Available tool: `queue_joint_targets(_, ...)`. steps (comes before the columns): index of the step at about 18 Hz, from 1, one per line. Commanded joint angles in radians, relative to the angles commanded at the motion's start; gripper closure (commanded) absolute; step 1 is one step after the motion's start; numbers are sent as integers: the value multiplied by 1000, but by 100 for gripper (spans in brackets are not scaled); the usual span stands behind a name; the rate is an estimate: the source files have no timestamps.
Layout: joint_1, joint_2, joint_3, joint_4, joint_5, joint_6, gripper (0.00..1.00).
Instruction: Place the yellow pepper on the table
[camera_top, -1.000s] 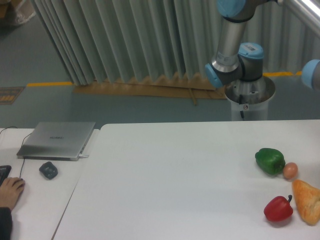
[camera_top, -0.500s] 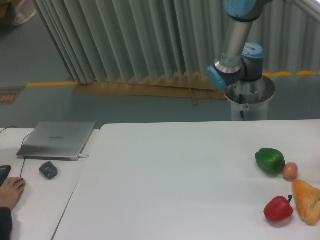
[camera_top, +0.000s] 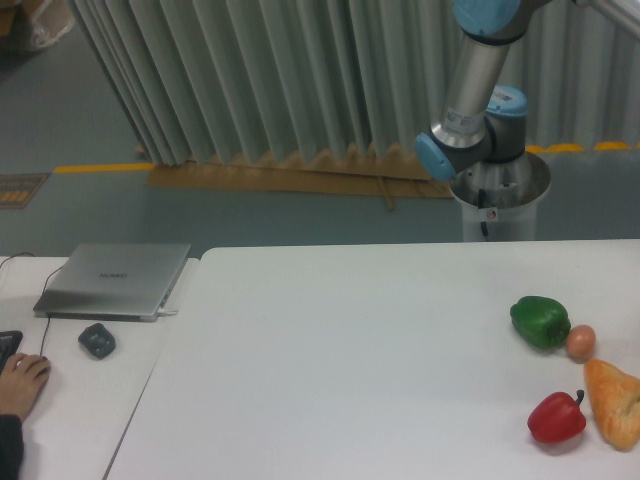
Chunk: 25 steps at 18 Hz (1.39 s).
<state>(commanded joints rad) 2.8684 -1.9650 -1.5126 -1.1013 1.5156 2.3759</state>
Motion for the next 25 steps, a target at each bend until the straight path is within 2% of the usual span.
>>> queue_joint_targets(5, 71, -21, 8, -9, -3, 196, 0)
queue_joint_targets(11, 69, -52, -1, 3, 6, 189, 0)
queue_joint_targets(20, 46, -60, -8, 3, 6, 98, 0)
queue_joint_targets(21, 45, -61, -9, 3, 8, 89, 11)
queue_joint_targets(22, 46, -60, -8, 1, 9, 76, 36)
queue_joint_targets(24, 46, -60, -8, 1, 31, 69, 48)
queue_joint_targets(25, 46, -60, -6, 0, 38, 68, 50)
